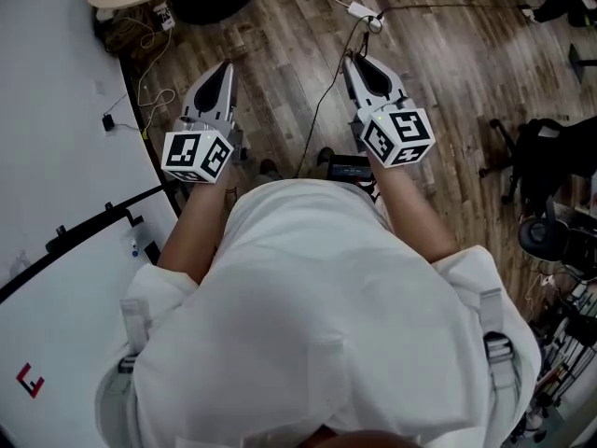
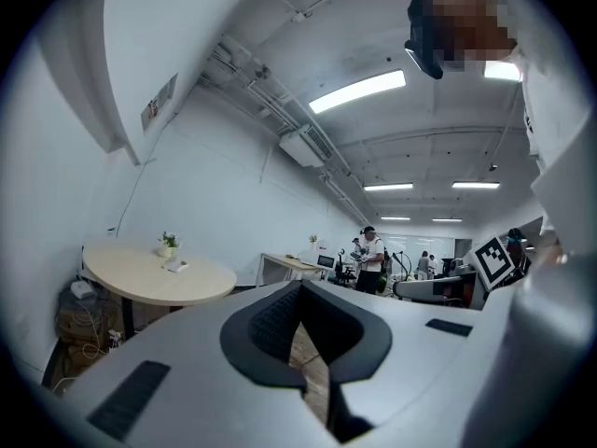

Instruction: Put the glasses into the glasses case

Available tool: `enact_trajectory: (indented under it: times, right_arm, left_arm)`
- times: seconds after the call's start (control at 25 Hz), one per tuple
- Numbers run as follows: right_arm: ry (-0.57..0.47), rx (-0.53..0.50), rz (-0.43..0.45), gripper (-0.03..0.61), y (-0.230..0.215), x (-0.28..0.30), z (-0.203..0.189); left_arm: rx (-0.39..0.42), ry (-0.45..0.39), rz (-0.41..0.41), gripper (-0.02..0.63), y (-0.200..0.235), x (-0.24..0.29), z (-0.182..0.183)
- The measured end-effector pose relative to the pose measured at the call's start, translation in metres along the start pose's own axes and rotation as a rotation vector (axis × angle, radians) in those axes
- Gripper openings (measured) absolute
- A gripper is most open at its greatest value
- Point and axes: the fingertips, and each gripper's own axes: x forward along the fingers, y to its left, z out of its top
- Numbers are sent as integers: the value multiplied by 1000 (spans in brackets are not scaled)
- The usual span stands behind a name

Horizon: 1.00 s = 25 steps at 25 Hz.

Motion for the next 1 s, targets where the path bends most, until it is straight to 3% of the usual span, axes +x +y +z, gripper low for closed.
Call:
enact_trajectory:
  times: [0.24, 0.48, 0.6, 1.0]
  right_arm:
    - [-14, 14, 7, 52, -36, -7, 5]
    - [-37, 16, 50, 54, -68, -23, 10]
    - [-42, 32, 58, 53, -92, -35, 10]
    - [-56, 82, 9, 54, -149, -52, 5]
  left_arm:
    - [-25, 7, 9, 12, -17, 23, -5]
    - [-2, -21, -19, 12, -45, 40, -4]
    - [-9, -21, 11, 12, -59, 47, -9]
    - [-36, 16, 38, 12, -83, 64, -28]
